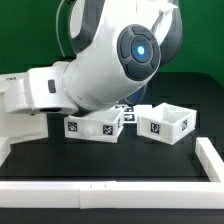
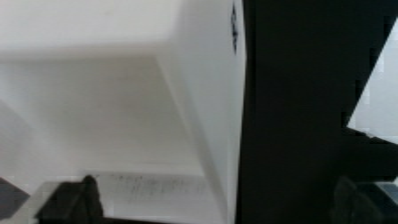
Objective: Assemble drawer
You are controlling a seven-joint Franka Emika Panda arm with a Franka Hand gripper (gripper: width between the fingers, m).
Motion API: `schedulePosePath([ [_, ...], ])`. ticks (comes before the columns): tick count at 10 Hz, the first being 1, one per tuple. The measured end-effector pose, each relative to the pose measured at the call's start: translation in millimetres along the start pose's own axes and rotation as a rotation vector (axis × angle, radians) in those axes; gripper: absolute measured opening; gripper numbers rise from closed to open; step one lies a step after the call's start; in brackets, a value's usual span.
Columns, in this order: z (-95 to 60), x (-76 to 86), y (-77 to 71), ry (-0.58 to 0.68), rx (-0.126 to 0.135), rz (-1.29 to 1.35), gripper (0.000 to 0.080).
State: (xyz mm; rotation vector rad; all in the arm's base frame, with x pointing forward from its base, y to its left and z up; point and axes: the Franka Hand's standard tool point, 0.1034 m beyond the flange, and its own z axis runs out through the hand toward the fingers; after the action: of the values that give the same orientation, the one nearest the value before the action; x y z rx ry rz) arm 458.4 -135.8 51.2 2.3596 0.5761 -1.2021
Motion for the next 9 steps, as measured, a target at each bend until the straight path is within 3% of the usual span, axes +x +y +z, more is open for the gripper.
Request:
schedulePosePath([
  [5,21.7,-9.2,-1.0,-0.129,0.02,0.013,0.0648],
  [8,20.4,-7.7,-1.2,-0.142,0.017,0.011,0.0648],
  [9,20.4,-7.6,-1.3,-0.142,0.017,0.01,0.0525],
])
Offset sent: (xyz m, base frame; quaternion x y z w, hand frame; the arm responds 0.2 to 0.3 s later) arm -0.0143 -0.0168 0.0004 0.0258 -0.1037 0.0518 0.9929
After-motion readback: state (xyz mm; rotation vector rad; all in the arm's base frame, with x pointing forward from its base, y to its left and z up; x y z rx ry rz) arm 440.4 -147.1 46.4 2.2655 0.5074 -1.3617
